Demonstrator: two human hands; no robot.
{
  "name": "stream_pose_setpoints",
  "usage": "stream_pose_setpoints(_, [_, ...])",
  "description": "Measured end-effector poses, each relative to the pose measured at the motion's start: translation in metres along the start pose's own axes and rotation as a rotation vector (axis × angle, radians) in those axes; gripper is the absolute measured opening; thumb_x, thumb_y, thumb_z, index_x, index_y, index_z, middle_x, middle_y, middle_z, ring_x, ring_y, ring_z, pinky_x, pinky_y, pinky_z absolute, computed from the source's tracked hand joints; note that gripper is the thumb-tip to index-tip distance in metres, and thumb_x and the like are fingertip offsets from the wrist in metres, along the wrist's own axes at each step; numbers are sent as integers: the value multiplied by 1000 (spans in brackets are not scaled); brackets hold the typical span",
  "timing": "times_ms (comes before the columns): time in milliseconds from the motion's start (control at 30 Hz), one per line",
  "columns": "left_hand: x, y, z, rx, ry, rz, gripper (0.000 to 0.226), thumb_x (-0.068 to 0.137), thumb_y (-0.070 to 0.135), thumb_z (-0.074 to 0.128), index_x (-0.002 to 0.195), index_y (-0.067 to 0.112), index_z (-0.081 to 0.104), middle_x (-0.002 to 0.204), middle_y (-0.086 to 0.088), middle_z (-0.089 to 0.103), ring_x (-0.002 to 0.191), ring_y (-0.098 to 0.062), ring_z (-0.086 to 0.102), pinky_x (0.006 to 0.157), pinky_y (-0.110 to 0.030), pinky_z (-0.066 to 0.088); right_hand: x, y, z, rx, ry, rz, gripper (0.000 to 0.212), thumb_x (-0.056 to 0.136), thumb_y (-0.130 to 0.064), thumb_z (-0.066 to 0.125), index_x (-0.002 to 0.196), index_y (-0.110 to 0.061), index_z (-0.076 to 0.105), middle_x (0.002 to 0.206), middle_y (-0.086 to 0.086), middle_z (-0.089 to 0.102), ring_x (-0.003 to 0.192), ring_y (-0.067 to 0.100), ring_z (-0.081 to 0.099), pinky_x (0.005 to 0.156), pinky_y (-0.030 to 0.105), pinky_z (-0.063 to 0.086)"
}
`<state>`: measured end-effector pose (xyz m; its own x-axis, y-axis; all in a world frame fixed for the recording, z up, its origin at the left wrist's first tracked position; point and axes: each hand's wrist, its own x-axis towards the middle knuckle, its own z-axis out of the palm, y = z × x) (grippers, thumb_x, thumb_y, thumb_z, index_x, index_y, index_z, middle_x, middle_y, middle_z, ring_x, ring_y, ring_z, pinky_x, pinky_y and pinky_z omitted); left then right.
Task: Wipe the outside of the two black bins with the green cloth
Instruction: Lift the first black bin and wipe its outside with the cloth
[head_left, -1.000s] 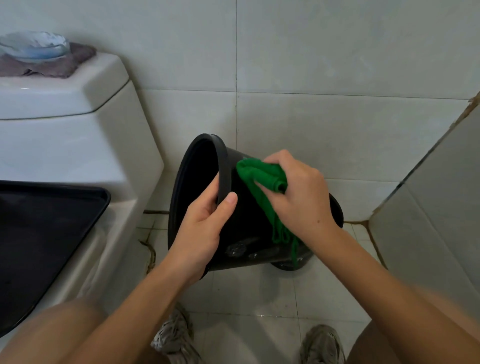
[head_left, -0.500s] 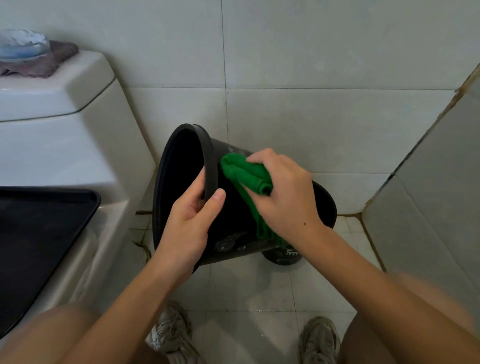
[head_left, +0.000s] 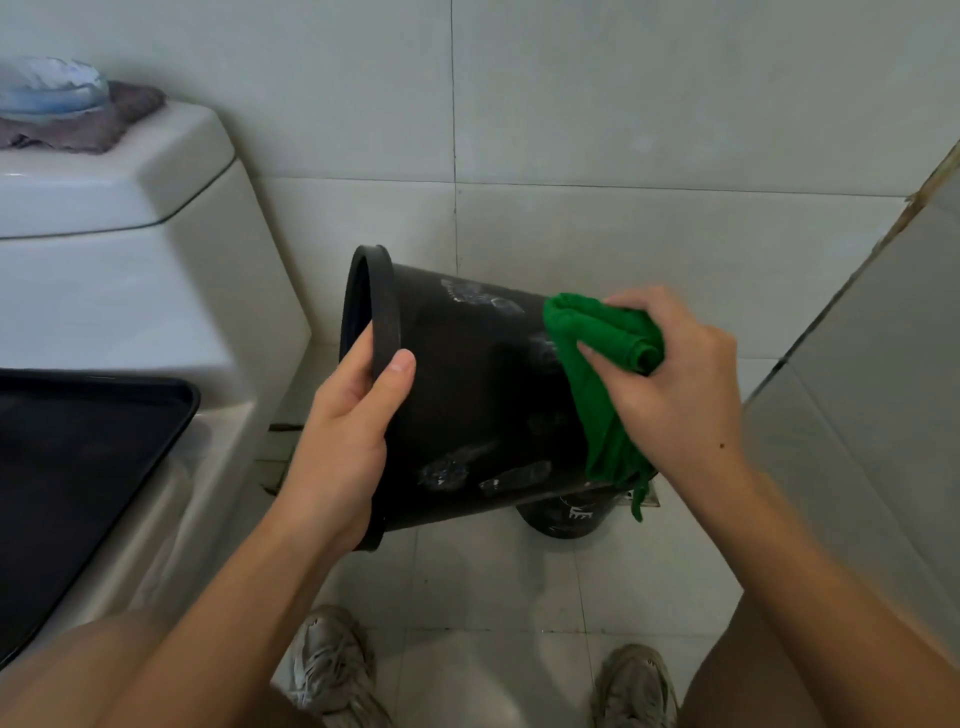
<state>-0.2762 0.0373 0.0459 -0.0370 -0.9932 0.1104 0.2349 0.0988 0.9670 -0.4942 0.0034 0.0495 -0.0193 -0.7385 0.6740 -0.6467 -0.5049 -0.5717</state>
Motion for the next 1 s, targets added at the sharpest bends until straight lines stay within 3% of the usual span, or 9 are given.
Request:
stream_pose_setpoints(100, [1, 2, 0, -32, -2, 7, 37, 96, 20, 44, 131, 24, 57, 122, -1, 69, 114, -20, 65, 93, -34, 54, -1, 2, -1, -100, -50, 5, 24, 80, -16, 78, 100, -12, 65, 79, 1, 68, 71, 21, 65, 61, 40, 54])
stream_pose_setpoints(233, [0, 3, 2, -33, -25, 28, 45, 90, 23, 47, 134, 20, 55, 125, -4, 68, 116, -22, 64, 94, -35, 54, -5, 4, 8, -288, -59, -68, 30, 76, -14, 80, 101, -13, 66, 75, 2, 66, 67, 25, 61, 56, 27, 40])
stream_pose_setpoints(300, [1, 2, -1, -25, -30, 40, 43, 91, 21, 47, 134, 19, 54, 125, -5, 67, 117, -23, 63, 94, -36, 53, -7, 3, 12, -291, -67, -85, 31, 75, -18, 78, 103, -15, 65, 79, 1, 67, 71, 23, 61, 58, 25, 37])
stream_pose_setpoints(467, [0, -3, -3, -21, -41, 59, 41, 96, 18, 48, 137, 18, 52, 128, -7, 65, 119, -25, 61, 92, -32, 54, -11, -4, 18, -210, -150, -200, 29, 75, -22, 73, 102, -14, 65, 84, 1, 69, 77, 22, 63, 58, 29, 46])
stream_pose_setpoints(633, [0, -7, -1, 46, -57, 90, 53, 93, 18, 46, 145, 17, 42, 134, -3, 62, 124, -22, 58, 102, -36, 48, 3, 7, 28, -319, -85, -53, 25, 80, -13, 76, 102, -12, 64, 72, 4, 66, 65, 31, 61, 48, 23, 21])
stream_pose_setpoints(767, [1, -6, 1, -7, -43, 108, 50, 93, 15, 46, 143, 13, 45, 132, -6, 63, 124, -23, 58, 100, -33, 49, 10, 5, 26, -338, 1, -10, 23, 81, -15, 76, 99, -10, 64, 68, 4, 63, 62, 33, 60, 47, 24, 16])
stream_pose_setpoints(867, [1, -7, -1, -5, -41, 96, 50, 93, 16, 47, 143, 15, 46, 132, -6, 63, 123, -24, 59, 99, -34, 50, 8, 2, 27, -326, -23, -20, 24, 78, -14, 77, 99, -13, 64, 68, -2, 59, 63, 30, 59, 48, 24, 21])
stream_pose_setpoints(1000, [-1, -8, -5, -37, -34, 78, 48, 92, 16, 47, 140, 14, 49, 131, -9, 64, 123, -27, 59, 101, -39, 49, -11, -7, 31, -221, -142, -138, 27, 75, -20, 74, 100, -17, 62, 74, -1, 64, 67, 24, 60, 53, 31, 43])
